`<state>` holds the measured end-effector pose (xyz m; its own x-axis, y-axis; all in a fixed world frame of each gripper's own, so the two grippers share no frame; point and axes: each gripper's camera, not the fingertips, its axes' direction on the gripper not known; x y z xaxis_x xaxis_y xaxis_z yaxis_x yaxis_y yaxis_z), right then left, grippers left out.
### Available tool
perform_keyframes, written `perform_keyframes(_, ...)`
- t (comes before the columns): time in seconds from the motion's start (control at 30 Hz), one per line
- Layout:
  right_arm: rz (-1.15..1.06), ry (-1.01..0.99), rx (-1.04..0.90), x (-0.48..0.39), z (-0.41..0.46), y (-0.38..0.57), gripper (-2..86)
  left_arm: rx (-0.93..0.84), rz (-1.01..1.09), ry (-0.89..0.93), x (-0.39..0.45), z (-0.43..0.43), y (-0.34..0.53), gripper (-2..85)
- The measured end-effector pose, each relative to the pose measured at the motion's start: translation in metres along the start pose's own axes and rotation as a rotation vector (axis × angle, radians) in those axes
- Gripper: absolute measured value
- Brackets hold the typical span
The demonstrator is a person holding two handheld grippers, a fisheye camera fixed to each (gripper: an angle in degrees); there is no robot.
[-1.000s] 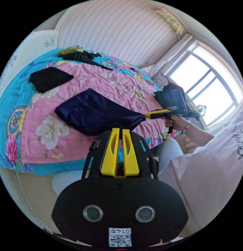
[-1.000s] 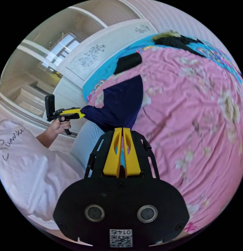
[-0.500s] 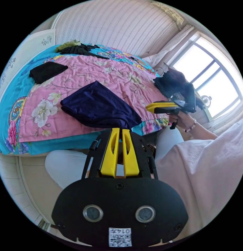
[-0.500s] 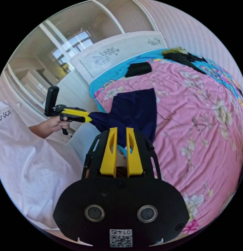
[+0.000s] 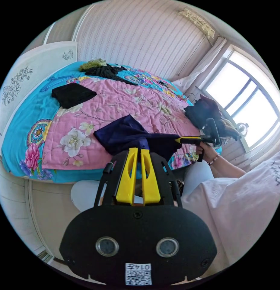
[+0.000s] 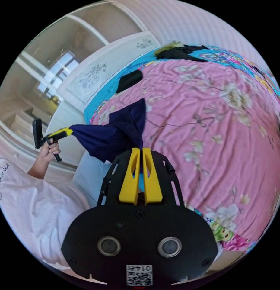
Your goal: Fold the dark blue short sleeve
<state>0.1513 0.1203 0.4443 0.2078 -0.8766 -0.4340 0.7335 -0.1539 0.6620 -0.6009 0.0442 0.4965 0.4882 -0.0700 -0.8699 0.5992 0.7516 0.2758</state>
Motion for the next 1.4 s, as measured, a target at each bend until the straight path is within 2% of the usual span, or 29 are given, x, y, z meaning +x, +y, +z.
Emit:
perform_keyframes(0.17, 0.241, -0.041, 0.225, 0.059, -0.096, 0.048, 0.4, 0.077, -0.058, 0.099, -0.007, -0.017, -0.014, -0.8)
perform_keyframes(0.27, 0.307, -0.099, 0.271, 0.074, -0.124, 0.073, 0.4, 0.143, -0.068, 0.147, -0.004, -0.029, -0.022, -0.8)
perform_keyframes(0.43, 0.280, -0.236, 0.317, 0.074, -0.161, 0.078, 0.4, 0.278, 0.022, 0.238, 0.006, -0.052, -0.086, -0.6)
perform_keyframes(0.53, 0.195, -0.272, 0.428, 0.059, -0.202, 0.069, 0.5, 0.390, 0.143, 0.192, 0.033, -0.075, -0.162, 0.2)
perform_keyframes(0.63, 0.136, -0.292, 0.498, 0.045, -0.228, 0.071, 0.5, 0.456, 0.116, 0.026, 0.050, -0.074, -0.215, 3.2)
perform_keyframes(0.7, 0.144, -0.265, 0.468, 0.044, -0.228, 0.076, 0.4, 0.410, 0.061, -0.078, 0.050, -0.052, -0.226, 4.4)
perform_keyframes(0.77, 0.214, -0.204, 0.392, 0.050, -0.216, 0.088, 0.4, 0.283, 0.029, -0.016, 0.042, -0.004, -0.215, 4.9)
perform_keyframes(0.9, 0.295, -0.271, 0.293, 0.056, -0.191, 0.106, 0.3, 0.040, -0.059, 0.059, 0.032, 0.075, -0.170, 4.5)
perform_keyframes(0.97, 0.317, -0.261, 0.141, 0.051, -0.167, 0.110, 0.3, -0.062, -0.106, 0.098, 0.035, 0.113, -0.149, 4.5)
perform_keyframes(1.13, 0.281, -0.227, 0.007, 0.028, -0.153, 0.118, 0.3, -0.160, -0.068, 0.065, 0.061, 0.154, -0.156, 5.2)
perform_keyframes(1.4, 0.296, -0.182, -0.054, 0.016, -0.194, 0.146, 0.2, -0.223, 0.042, -0.017, 0.115, 0.199, -0.209, 6.9)
